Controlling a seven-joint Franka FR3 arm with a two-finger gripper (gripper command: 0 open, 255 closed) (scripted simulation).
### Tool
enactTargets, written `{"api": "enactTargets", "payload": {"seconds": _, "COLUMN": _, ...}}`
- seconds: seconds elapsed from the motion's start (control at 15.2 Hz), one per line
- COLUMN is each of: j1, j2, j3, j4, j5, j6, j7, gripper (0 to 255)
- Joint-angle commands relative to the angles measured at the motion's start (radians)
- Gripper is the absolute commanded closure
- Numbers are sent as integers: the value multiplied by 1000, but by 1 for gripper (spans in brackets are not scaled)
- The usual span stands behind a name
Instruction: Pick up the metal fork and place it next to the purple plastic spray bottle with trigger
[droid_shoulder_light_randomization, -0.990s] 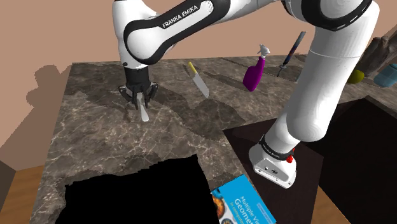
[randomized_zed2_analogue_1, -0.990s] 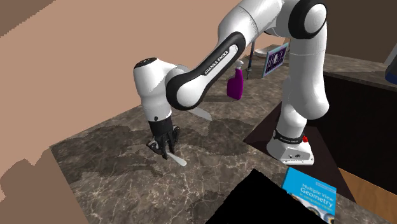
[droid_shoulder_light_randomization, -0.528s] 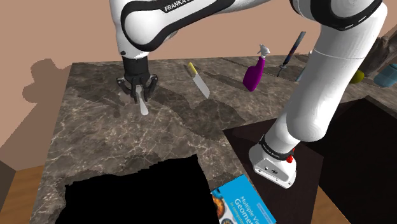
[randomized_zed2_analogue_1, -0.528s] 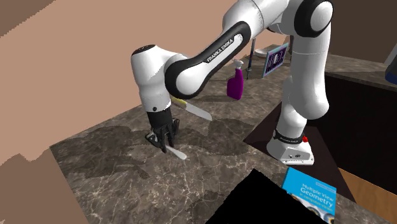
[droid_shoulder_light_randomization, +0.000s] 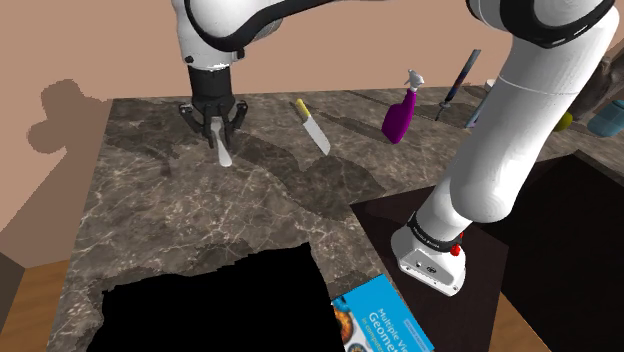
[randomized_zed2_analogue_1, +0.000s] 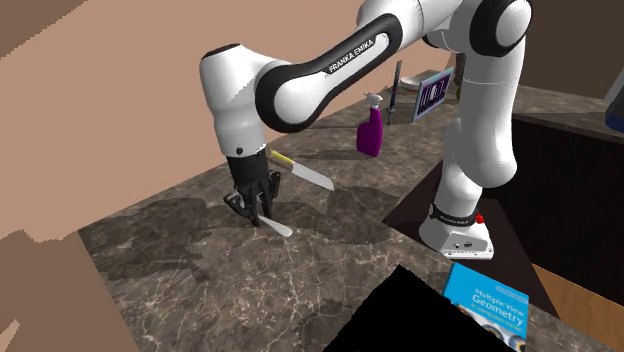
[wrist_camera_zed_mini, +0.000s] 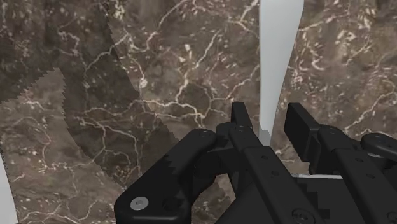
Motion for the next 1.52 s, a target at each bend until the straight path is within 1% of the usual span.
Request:
{"api": "enactTargets", "payload": {"seconds": 0.0, "j1": 0, "j2": -6, "j3": 1, "j4": 20, "j5": 2, "j6": -26, "j7": 2, "gripper": 255}}
{"api": "enactTargets", "payload": {"seconds": 0.73, "j1": -3, "j2": -35, "j3": 2, "j4": 134, "j5": 9, "j6": -167, "j7": 10, "gripper": 255}}
{"api": "enactTargets", "payload": {"seconds": 1.45, "j1": -2, "j2": -35, "j3": 3, "j4": 281, "j5": 7, "j6": -314, "j7": 24, "gripper": 255}}
